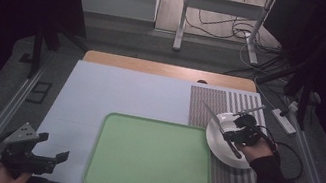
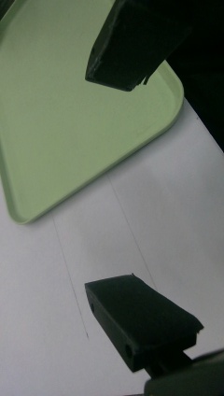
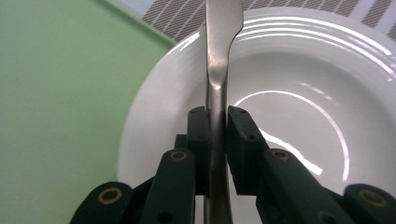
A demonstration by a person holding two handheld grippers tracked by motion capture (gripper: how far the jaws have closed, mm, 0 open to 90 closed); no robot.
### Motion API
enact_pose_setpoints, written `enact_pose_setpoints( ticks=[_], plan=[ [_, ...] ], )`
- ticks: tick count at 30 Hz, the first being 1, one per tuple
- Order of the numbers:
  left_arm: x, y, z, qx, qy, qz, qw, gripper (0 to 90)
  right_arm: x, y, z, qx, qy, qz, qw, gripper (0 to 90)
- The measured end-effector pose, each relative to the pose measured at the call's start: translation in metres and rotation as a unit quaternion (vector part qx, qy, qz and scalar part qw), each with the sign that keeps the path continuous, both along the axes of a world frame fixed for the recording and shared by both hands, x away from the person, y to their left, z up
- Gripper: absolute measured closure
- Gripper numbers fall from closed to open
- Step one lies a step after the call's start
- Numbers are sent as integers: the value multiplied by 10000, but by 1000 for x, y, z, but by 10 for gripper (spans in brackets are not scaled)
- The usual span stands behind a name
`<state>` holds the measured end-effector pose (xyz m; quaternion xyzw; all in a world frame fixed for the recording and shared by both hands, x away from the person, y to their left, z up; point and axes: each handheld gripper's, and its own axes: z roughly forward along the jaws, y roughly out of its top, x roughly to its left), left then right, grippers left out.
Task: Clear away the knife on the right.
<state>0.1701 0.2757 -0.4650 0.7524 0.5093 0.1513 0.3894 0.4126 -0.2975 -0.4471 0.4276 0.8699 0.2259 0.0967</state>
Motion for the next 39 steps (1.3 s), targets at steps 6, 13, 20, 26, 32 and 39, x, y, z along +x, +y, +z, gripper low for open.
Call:
enact_pose_setpoints(
  ticks=[6, 13, 20, 26, 32, 39],
  plan=[
    [0, 0, 0, 21, -3, -8, 10000, 33, -28, 16, -1, -17, 70, 249, 9997, 805],
    [0, -1, 0, 37, -1, -12, 10000, 33, -43, 28, -3, -31, 130, 402, 9991, 805],
    [0, -1, 0, 45, -2, -18, 10000, 35, -54, 40, -6, -86, 163, 549, 9983, 805],
    [0, -1, 0, 46, -7, -22, 10000, 36, -63, 53, -9, -121, 203, 722, 9971, 805],
    [0, -2, 0, 51, -5, -25, 10000, 36, -71, 69, -12, -119, 258, 889, 9956, 805],
    [0, -2, 0, 57, -3, -29, 10000, 37, -82, 95, -18, -137, 358, 1133, 9928, 805]
  ],
)
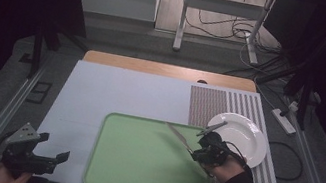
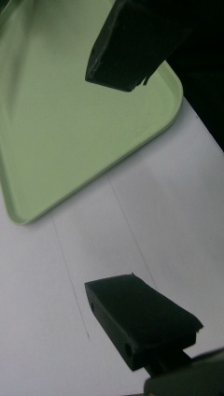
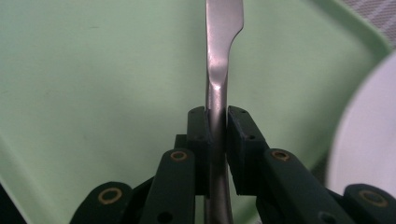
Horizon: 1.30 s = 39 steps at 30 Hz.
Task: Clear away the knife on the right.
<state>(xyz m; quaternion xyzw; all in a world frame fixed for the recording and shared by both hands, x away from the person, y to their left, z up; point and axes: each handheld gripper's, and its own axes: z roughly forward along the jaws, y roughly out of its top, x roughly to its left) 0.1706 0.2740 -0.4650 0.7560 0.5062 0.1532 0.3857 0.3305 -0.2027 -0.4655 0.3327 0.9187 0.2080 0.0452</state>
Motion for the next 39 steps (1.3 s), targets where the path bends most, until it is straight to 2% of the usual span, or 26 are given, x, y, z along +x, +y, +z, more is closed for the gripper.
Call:
enact_pose_setpoints(
  ticks=[7, 11, 13, 14, 15, 16, 18, 22, 23, 24, 25, 29, 31, 33, 37, 39],
  plan=[
    [0, 0, 0, 6, 0, -2, 10000, 37, -6, 15, -11, -94, 150, 80, 9998, 805],
    [0, 0, 0, 18, -3, -10, 10000, 36, -7, 18, -23, -338, 264, 83, 9990, 804],
    [0, 0, 0, 18, -5, -13, 10000, 37, -6, 18, -29, -424, 396, 107, 9983, 800],
    [0, 0, 0, 16, -3, -11, 10000, 37, -6, 18, -30, -397, 450, 136, 9981, 796],
    [0, 0, 0, 14, -3, -10, 10000, 37, -4, 16, -28, -260, 535, 146, 9981, 792],
    [0, 0, 0, 11, -3, -10, 10000, 37, -4, 16, -28, -260, 535, 146, 9981, 792],
    [0, 0, 0, 15, 1, -11, 10000, 37, -1, 15, -26, -69, 522, 172, 9985, 767],
    [1, 0, 0, 21, 3, -15, 10000, 37, 4, 25, -19, 156, 314, 609, 9975, 900],
    [1, 0, 0, 24, 6, -14, 10000, 37, 5, 31, -19, 180, 303, 698, 9969, 900],
    [1, 0, 0, 28, 9, -17, 10000, 37, 8, 44, -24, 121, 252, 906, 9955, 900],
    [1, -1, 0, 31, 12, -16, 10000, 37, 8, 44, -24, 121, 252, 906, 9955, 900],
    [1, 0, 0, 18, 14, -7, 10000, 38, 16, 67, -33, -30, 91, 1181, 9930, 900],
    [1, 0, 0, 21, 10, -10, 10000, 38, 20, 73, -37, -122, 76, 1221, 9924, 900],
    [0, 0, 0, 23, 8, -11, 10000, 38, 23, 74, -38, -86, 68, 1205, 9927, 900],
    [0, 0, 0, 18, 6, -11, 10000, 38, 29, 65, -37, -197, 35, 993, 9949, 900],
    [0, 0, 0, 18, 6, -11, 10000, 38, 29, 65, -37, -197, 35, 993, 9949, 900]
  ],
)
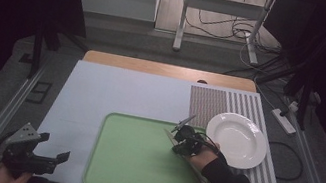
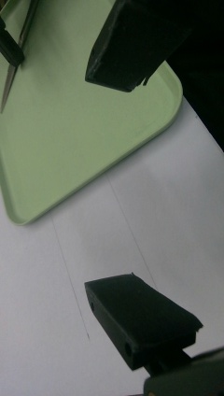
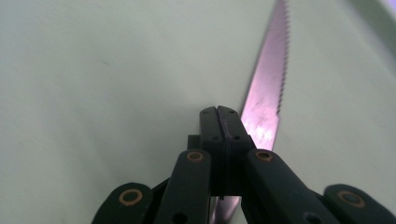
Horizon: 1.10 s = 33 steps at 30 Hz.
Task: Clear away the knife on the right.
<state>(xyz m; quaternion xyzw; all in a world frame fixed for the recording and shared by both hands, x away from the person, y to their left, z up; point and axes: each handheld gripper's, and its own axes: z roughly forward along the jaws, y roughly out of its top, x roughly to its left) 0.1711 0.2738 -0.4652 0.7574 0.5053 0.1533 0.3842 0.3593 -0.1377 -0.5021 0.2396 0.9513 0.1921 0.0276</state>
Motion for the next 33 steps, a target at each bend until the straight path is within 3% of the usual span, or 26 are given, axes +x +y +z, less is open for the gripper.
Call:
enact_pose_setpoints(
  ticks=[6, 7, 8, 9, 18, 20, 33],
  plan=[
    [0, 0, 0, 14, -1, -9, 10000, 38, 0, 0, 0, 0, 0, 0, 10000, 900],
    [0, 0, 0, 14, -1, -9, 10000, 39, 5, -15, 2, -159, -47, -154, 9997, 900],
    [0, 0, 0, 19, -7, -11, 10000, 39, 5, -15, 2, -159, -47, -154, 9997, 900],
    [0, -1, 0, 21, -7, -12, 10000, 39, 7, -30, 4, -189, 48, -299, 9994, 900],
    [0, -1, 0, 33, -10, -17, 10000, 39, 7, -32, 4, -190, 83, -308, 9993, 900],
    [0, -1, 0, 35, -11, -15, 10000, 40, 5, -46, 5, -161, 223, -433, 9987, 900],
    [0, -1, 0, 43, -6, -16, 10000, 40, 5, -76, 7, -171, 311, -734, 9967, 900]
  ],
)
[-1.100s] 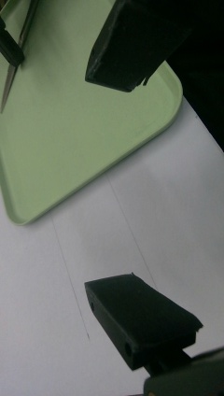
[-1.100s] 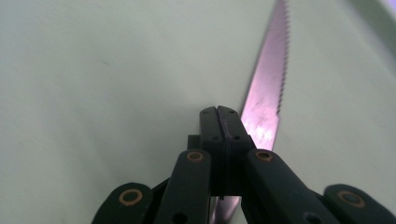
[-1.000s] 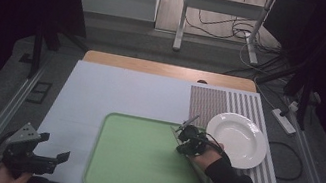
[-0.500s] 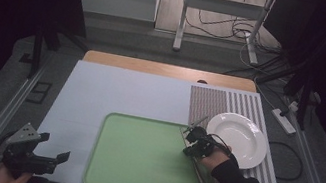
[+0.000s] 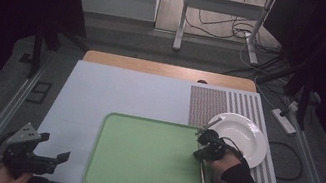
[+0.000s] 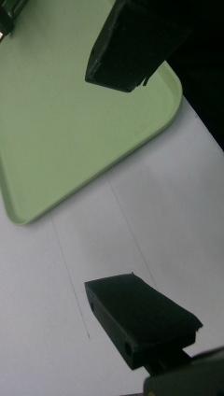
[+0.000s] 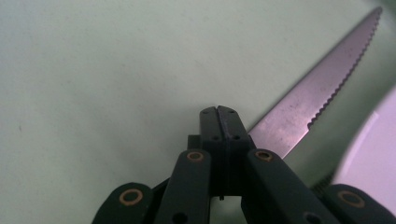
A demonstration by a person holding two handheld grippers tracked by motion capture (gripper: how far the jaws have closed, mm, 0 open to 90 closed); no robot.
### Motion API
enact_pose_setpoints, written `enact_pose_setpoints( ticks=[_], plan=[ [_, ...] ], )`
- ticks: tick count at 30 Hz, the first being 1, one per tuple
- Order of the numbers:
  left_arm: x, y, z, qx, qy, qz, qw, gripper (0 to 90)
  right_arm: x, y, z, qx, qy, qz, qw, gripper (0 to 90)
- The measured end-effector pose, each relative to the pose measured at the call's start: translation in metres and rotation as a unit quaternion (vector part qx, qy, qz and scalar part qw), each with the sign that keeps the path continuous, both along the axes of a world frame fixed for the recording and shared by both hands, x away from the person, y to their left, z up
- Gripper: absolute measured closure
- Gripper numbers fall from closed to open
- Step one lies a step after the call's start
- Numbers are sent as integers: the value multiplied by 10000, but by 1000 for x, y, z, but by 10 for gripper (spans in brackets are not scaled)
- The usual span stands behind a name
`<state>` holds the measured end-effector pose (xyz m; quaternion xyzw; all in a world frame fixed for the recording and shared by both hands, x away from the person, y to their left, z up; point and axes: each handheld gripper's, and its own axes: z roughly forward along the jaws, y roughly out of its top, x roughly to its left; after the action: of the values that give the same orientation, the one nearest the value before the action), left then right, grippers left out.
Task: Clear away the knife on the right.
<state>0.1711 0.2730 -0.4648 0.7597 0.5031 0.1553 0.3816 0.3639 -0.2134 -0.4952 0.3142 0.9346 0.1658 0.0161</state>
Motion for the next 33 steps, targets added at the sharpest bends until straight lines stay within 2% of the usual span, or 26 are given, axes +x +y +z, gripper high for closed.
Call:
enact_pose_setpoints(
  ticks=[9, 12, 16, 19, 22, 29, 33],
  plan=[
    [0, 0, 0, 4, 0, -2, 10000, 41, 0, -4, 1, -13, 20, -86, 10000, 892],
    [0, 0, 0, 11, 1, -4, 10000, 41, 0, -4, 2, 171, 76, -126, 9997, 868],
    [0, 0, 0, 11, 3, -8, 10000, 42, 0, -3, 6, 284, 18, -198, 9994, 837],
    [0, -1, 0, 9, 14, -11, 10000, 43, 0, -2, 8, 333, -18, -386, 9987, 772],
    [1, -1, 0, 9, 28, -16, 10000, 44, -2, -2, 12, 408, -113, -440, 9981, 698],
    [2, 0, -1, 0, 68, -34, 10000, 45, -5, -2, 19, 576, -265, -467, 9969, 501],
    [2, 0, -1, -25, 85, -35, 10000, 46, -7, -2, 23, 616, -379, -454, 9963, 420]
  ],
)
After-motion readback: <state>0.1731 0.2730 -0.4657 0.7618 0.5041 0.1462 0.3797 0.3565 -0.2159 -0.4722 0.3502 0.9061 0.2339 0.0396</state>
